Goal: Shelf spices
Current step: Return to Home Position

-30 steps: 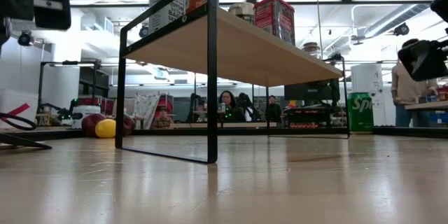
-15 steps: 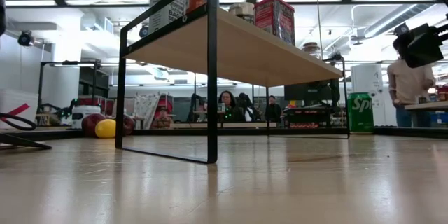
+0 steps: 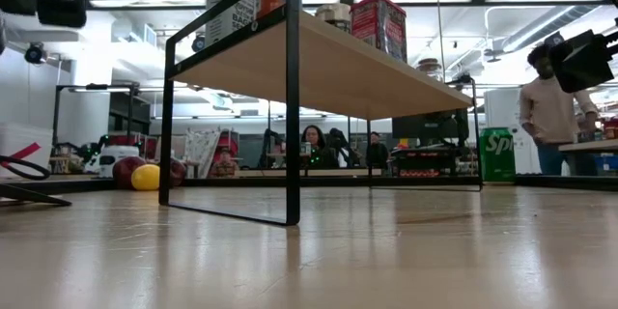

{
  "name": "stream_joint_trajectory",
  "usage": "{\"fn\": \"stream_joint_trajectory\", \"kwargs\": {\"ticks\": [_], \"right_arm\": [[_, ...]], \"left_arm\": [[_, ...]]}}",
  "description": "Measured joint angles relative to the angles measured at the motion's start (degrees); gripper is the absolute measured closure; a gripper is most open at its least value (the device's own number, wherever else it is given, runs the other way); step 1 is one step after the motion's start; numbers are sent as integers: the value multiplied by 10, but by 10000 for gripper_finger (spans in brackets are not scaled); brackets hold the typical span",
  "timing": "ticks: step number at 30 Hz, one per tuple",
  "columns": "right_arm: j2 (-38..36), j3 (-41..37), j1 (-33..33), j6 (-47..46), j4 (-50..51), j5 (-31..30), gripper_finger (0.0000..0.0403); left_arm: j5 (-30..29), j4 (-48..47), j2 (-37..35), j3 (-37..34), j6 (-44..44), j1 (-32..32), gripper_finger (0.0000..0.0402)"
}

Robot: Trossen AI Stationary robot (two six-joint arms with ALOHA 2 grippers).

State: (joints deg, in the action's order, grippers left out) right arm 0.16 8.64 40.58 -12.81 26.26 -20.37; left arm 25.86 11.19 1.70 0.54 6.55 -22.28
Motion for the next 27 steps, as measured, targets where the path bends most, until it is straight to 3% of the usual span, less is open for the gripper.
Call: {"fn": "stream_joint_trajectory", "kwargs": {"ticks": [5, 16, 27], "right_arm": [[0, 1, 0, 0, 2, 0, 125], [23, 4, 0, -2, 9, 1, 137], [26, 5, 0, -2, 8, -1, 114]], "left_arm": [[1, -60, -17, 0, 0, 1, 237], [-16, -71, -17, 0, 0, 7, 237], [-19, -72, -17, 0, 0, 9, 237]]}}
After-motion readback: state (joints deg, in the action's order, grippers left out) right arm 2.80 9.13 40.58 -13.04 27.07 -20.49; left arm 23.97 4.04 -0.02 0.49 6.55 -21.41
